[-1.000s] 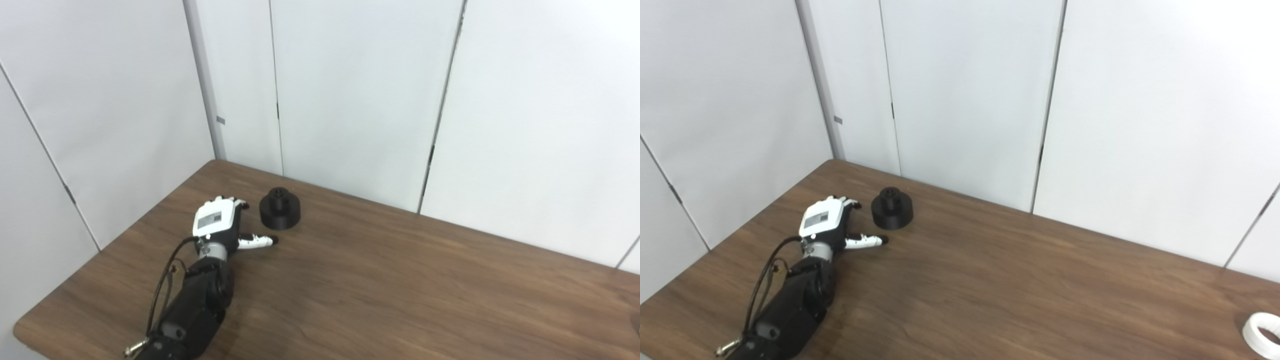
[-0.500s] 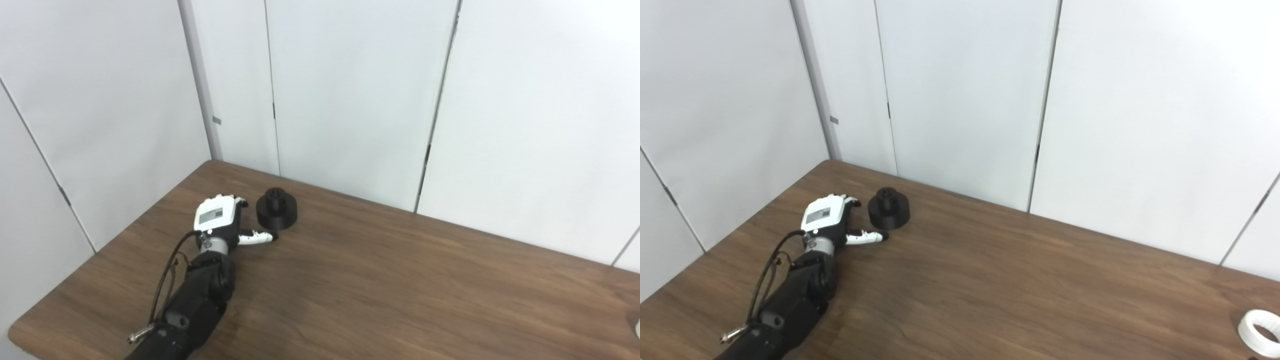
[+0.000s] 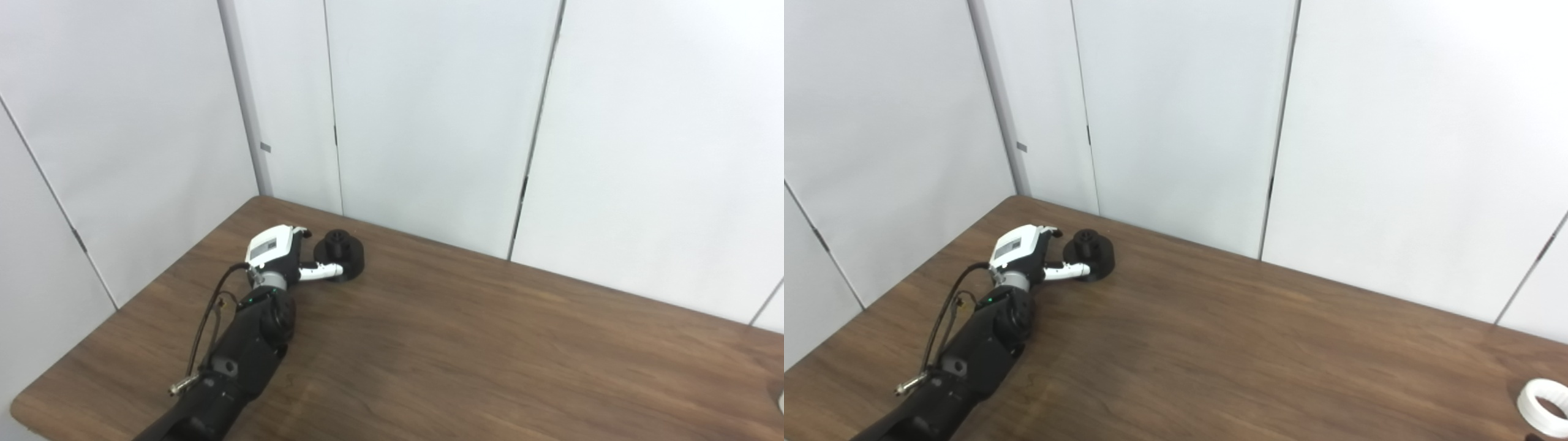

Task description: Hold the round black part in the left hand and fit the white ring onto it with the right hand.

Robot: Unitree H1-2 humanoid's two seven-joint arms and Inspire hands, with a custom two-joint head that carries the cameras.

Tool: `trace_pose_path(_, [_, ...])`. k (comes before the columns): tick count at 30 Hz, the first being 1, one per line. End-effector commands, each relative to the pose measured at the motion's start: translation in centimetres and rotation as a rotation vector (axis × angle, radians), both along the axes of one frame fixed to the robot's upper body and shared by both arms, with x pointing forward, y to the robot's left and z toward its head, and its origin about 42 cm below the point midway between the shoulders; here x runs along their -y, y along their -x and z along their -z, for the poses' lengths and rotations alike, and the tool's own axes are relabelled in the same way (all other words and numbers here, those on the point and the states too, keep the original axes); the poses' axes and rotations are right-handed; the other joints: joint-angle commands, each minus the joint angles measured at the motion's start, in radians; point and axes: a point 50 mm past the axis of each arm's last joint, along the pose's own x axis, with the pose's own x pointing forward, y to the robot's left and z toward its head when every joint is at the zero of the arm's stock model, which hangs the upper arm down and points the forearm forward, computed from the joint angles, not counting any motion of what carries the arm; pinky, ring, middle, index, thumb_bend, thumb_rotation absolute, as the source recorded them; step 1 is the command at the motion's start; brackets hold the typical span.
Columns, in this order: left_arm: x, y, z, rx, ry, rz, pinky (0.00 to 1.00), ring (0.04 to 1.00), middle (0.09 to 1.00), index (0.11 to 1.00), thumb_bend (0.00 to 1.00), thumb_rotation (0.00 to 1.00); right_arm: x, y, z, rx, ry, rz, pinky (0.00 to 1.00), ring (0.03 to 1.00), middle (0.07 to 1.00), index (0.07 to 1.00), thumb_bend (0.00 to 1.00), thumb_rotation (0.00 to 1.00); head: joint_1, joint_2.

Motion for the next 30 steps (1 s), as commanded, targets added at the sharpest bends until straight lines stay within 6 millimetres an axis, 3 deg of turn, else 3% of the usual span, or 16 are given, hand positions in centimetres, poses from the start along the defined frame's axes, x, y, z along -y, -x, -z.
trace_pose_path(1, [-0.1, -1.8, -3.5, 0.086, -0.03, 0.004, 1.0, 0.973, 0.939, 0.847, 1.0, 0.63, 0.8, 2.9, 0.4, -0.045, 0.028, 0.004, 0.81, 0.872, 0.856, 0.825, 0.71, 1.0, 0.0, 0.001])
trace_pose_path(15, [0.7, -2.9, -3.1, 0.064, -0.009, 0.034, 1.0, 0.992, 0.942, 0.833, 1.0, 0.58, 0.7, 3.0, 0.2, -0.044, 0.039, 0.009, 0.78, 0.853, 0.843, 0.815, 0.73, 1.0, -0.003, 0.005])
trace_pose_path(30, [1.4, -3.5, -2.8, 0.058, -0.001, 0.059, 1.0, 0.999, 0.945, 0.837, 1.0, 0.59, 0.5, 3.1, 0.2, -0.04, 0.039, 0.01, 0.82, 0.866, 0.849, 0.813, 0.76, 1.0, -0.009, 0.01])
